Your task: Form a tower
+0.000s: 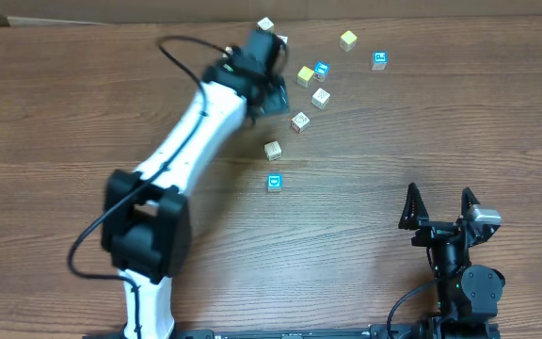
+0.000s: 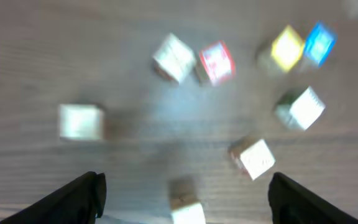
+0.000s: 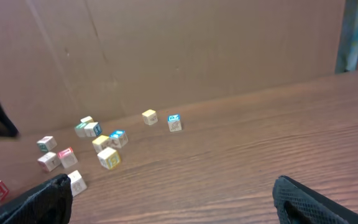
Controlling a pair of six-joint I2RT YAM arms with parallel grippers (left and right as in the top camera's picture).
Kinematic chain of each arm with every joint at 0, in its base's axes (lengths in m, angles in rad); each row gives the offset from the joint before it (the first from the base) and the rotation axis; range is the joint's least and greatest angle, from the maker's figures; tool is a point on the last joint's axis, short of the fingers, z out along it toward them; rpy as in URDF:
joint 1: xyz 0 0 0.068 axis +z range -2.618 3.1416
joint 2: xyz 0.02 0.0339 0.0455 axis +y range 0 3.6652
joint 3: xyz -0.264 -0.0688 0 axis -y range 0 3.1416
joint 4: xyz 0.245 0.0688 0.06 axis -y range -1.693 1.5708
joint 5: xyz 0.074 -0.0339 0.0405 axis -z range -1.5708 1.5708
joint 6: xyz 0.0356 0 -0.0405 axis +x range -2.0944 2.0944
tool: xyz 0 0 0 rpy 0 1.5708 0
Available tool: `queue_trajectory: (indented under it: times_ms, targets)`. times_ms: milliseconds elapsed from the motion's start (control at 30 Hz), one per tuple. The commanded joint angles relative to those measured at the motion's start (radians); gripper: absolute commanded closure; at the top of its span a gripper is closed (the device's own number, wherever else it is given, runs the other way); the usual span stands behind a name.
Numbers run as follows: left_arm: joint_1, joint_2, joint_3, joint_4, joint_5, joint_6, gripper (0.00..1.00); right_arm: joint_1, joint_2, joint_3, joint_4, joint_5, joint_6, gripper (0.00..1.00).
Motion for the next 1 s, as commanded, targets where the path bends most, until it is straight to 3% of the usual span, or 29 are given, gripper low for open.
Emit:
queue_trajectory:
  times_ms: [0,67,167,367,467,633,700,767,800,833,967]
  targets:
    - [0.102,-0.099,0.070,-0.047,-0.021,0.034,0.48,0.006,-0.010,-0.010,0.092,-0.132,0.122,0.00]
    - [0.159,-0.116,0.071,-0.067,-0.021,0.054,0.96,0.006,-0.010,-0.010,0.195,-0.230,0.166,0.00]
    - [0.266,-0.116,0.071,-0.127,-0.021,0.058,0.96,0.006,-0.009,-0.003,0.326,-0.324,0.178,0.00]
    - [0.460,-0.115,0.069,-0.211,-0.020,0.073,0.96,0.004,0.092,0.166,0.178,-0.305,0.175,0.00]
    - [0.543,-0.115,0.069,-0.211,-0.020,0.073,0.89,0.004,0.245,0.325,0.097,-0.307,0.172,0.00]
    - [0.652,-0.115,0.065,-0.241,-0.020,0.073,0.70,0.004,0.564,0.681,-0.141,-0.327,0.145,0.00]
    - [0.682,-0.115,0.064,-0.266,-0.020,0.072,0.40,0.004,0.705,0.861,-0.290,-0.338,0.119,0.00]
    - [0.701,-0.115,0.064,-0.295,-0.020,0.072,0.28,0.004,0.827,1.021,-0.417,-0.339,0.119,0.00]
    - [0.710,-0.115,0.064,-0.309,-0.020,0.072,0.05,0.005,0.886,1.099,-0.478,-0.340,0.119,0.00]
    - [0.718,-0.115,0.064,-0.319,-0.020,0.072,0.00,0.005,0.959,1.196,-0.559,-0.340,0.118,0.00]
    - [0.727,-0.115,0.064,-0.318,-0.020,0.072,0.00,0.012,1.212,1.520,-0.855,-0.362,0.030,0.00]
